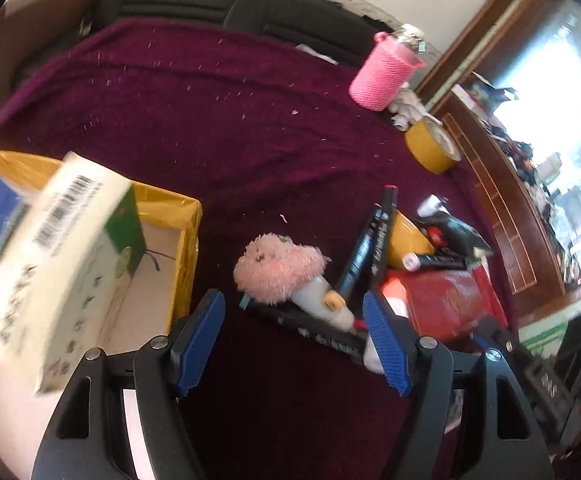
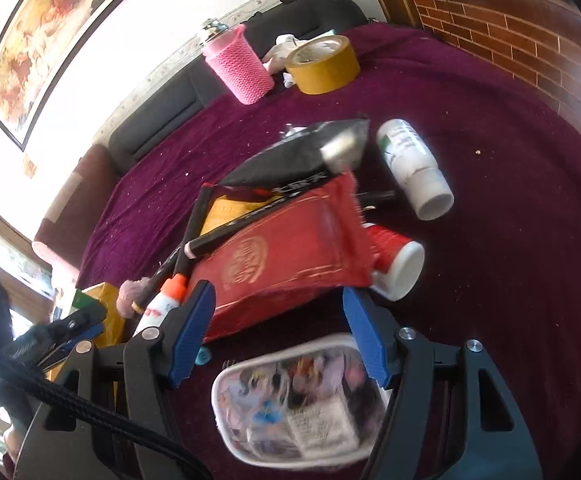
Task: Organize objects
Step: 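Grasp the pink fluffy toy with the left tool while the right tool returns to the pile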
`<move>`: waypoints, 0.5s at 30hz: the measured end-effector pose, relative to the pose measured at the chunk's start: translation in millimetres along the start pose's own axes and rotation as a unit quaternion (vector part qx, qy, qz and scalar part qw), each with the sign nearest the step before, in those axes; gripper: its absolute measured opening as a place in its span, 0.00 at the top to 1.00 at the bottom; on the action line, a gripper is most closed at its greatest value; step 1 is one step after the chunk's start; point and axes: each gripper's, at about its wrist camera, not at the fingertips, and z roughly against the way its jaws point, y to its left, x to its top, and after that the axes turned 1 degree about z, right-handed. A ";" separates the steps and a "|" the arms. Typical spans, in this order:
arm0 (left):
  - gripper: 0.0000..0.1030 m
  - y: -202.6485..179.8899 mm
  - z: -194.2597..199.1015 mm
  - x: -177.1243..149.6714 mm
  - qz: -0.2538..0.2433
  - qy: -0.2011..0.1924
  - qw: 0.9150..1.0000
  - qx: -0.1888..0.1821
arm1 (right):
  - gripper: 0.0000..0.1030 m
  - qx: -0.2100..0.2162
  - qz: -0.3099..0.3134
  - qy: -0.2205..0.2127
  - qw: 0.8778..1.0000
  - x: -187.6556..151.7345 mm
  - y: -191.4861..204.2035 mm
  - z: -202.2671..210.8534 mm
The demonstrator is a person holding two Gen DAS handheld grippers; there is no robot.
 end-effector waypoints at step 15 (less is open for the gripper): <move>0.72 -22.6 -29.2 2.6 -0.047 -0.020 0.994 0.093 | 0.37 0.009 0.011 -0.021 1.000 -5.5 -9.9 6.8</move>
